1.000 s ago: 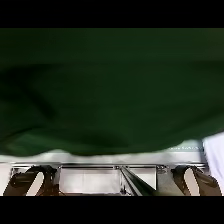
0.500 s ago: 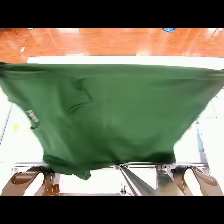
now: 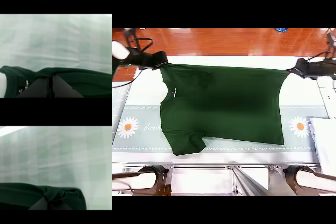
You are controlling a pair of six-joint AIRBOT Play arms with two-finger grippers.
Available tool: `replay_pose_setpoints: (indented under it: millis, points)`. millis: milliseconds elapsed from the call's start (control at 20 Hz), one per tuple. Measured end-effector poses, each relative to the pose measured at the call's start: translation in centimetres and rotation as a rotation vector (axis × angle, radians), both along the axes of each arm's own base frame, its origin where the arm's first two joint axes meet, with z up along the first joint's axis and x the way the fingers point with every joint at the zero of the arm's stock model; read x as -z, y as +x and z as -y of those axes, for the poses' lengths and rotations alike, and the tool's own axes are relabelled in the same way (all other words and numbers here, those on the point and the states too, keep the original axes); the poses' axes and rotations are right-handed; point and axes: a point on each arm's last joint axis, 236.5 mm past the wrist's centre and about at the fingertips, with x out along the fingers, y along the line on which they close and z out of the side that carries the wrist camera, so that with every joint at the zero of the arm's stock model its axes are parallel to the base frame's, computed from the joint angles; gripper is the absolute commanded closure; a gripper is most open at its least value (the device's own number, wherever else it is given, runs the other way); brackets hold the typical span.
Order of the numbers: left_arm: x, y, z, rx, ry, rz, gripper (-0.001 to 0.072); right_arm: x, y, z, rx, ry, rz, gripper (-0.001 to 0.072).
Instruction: Fold the shirts.
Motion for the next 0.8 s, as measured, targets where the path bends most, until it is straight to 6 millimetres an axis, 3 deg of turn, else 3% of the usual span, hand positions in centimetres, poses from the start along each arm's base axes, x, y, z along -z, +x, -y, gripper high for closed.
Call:
replay_pose_setpoints:
  millis: [150,350,650,800]
  points:
    - [3.7,1.8,0.7,0.021,-0.034,-0.108,0.0687,2.4,2.7,-0.1,0.004,0.044,-0.043,0.0694]
    - [5.6,1.3,1.1,0.058,-0.055,-0.204,0.0687,3.9,3.1,-0.5,-0.019,0.075,-0.099,0.0694]
    - [5.4,-3.4,0.1,0.153,-0.054,-0.358,0.0687,5.0,-1.4,-0.5,-0.128,0.045,-0.262,0.0694]
    - [7.5,-7.1,0.3,0.191,-0.063,-0.472,0.0687,6.8,-4.6,-0.1,-0.159,0.012,-0.368,0.0694]
